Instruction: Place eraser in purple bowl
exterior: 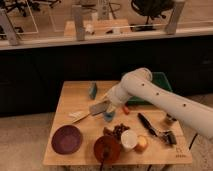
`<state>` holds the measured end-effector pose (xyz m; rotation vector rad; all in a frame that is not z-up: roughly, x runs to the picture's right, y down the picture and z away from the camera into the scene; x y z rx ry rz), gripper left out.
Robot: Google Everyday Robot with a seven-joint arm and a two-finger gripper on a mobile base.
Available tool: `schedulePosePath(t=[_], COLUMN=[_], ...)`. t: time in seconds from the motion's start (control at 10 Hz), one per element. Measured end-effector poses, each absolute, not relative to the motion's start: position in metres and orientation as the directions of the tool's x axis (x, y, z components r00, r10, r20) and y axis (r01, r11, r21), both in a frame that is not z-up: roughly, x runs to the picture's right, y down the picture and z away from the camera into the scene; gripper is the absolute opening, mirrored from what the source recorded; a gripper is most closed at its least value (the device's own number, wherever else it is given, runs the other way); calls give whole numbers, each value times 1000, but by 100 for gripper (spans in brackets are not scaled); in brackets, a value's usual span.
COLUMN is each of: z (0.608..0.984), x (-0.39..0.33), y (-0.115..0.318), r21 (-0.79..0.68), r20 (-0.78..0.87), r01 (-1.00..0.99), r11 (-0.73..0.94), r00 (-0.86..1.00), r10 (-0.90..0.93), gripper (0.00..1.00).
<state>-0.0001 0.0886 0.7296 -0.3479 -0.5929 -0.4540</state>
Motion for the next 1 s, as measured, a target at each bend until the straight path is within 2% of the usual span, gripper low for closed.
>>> schedulePosePath(t=[0.4, 1.0], z=[716, 714], x=[-25, -27], y=[103, 104], r21=[-127, -117], r20=[648, 652], r01=[640, 656], r11=[758, 746], r00=[632, 618], r10=[-425, -440], gripper=[10, 10])
